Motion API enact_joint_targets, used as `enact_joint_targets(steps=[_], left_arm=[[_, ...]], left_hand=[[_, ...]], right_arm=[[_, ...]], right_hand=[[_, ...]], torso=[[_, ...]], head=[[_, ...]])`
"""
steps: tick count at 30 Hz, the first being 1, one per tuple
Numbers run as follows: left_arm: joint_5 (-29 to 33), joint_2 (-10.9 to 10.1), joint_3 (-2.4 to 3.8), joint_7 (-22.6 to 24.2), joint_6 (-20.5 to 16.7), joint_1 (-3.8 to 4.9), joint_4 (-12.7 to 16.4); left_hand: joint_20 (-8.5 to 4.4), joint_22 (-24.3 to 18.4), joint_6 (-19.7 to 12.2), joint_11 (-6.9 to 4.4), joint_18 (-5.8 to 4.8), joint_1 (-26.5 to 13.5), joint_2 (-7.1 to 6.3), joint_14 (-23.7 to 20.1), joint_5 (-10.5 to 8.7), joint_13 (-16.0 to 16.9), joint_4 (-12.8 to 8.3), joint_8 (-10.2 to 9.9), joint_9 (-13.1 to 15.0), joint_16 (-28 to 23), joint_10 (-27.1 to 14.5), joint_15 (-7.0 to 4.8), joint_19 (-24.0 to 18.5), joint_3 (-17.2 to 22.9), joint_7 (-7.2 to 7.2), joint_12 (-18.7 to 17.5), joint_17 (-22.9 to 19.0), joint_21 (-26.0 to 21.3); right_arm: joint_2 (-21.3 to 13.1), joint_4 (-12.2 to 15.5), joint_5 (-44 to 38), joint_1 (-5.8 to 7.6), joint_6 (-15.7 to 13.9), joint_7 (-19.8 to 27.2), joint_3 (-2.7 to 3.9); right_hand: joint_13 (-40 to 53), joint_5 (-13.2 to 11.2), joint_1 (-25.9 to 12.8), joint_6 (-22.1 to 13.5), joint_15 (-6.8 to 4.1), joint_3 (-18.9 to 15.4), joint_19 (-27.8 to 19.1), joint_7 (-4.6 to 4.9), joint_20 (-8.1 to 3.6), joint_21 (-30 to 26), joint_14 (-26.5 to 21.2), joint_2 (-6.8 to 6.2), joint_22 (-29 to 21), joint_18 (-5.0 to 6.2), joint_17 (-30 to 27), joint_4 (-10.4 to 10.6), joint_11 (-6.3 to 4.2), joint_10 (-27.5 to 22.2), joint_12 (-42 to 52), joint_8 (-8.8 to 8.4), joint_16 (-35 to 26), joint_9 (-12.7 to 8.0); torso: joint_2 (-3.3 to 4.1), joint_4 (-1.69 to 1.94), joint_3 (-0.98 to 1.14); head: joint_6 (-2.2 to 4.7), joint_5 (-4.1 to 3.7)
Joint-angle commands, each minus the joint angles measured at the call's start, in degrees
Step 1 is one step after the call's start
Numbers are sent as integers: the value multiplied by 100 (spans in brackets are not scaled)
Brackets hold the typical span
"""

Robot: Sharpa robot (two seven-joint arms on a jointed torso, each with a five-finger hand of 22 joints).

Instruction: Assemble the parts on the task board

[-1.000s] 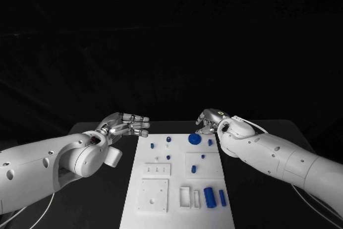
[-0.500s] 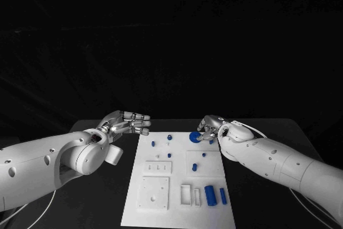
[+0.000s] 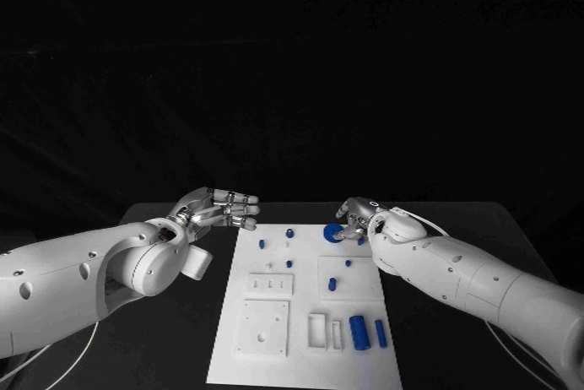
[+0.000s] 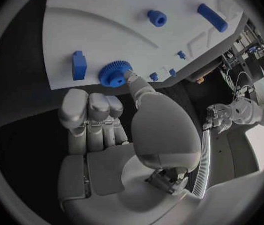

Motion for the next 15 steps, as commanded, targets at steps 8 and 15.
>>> enact_joint_targets(steps=[8,15], left_arm=[[-22,26,3,27,100,4,23],[-24,32,3,16,106,5,31]], left_hand=[[0,6,-34,26,-28,12,-21,-18,30,4,4,19,4,1,-41,3,-44,22,12,9,8,38],[3,6,-27,30,-25,10,-17,-17,32,3,12,20,5,1,-46,4,-47,18,14,8,9,42]], right_arm=[[99,-163,2,-4,148,23,-37],[133,-188,35,-4,217,70,-59]], right_hand=[[8,-38,4,633,-34,55,58,-64,9,15,48,110,724,40,33,-7,-24,-9,-5,-7,-21,21],[42,-172,-191,1095,-61,621,48,-129,-25,47,60,126,726,11,58,-160,-65,25,19,4,-16,33]], torso=[[-5,-16,8],[-8,-14,9]], head=[[-28,33],[-37,46]])
